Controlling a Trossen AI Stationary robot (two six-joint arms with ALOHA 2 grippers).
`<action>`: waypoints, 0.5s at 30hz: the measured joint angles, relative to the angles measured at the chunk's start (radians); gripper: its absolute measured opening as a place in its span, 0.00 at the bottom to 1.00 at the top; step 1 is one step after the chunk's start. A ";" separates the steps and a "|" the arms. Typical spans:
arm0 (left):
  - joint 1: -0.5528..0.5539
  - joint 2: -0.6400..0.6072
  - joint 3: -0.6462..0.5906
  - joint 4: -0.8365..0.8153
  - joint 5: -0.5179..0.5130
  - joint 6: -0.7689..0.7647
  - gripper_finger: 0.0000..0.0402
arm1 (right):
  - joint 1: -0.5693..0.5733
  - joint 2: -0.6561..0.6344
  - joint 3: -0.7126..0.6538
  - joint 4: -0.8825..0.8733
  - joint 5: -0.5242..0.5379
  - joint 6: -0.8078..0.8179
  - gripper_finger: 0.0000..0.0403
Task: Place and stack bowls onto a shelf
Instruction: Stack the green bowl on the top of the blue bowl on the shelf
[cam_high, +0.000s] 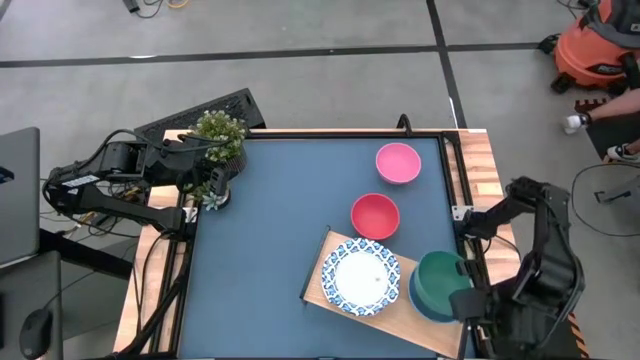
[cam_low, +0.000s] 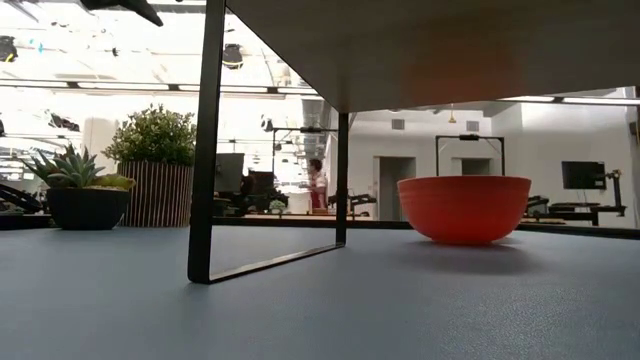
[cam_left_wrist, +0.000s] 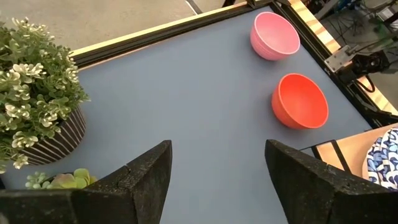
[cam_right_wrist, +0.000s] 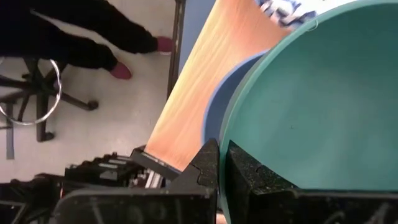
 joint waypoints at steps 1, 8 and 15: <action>0.000 0.000 0.000 0.000 0.000 0.000 0.61 | 0.000 0.005 0.000 0.000 -0.008 -0.006 0.07; 0.000 0.000 0.000 0.000 0.001 0.006 0.61 | -0.010 0.016 0.000 0.000 -0.027 -0.023 0.08; 0.000 0.000 0.000 0.000 0.001 0.007 0.61 | -0.056 0.016 0.000 0.000 -0.068 -0.022 0.23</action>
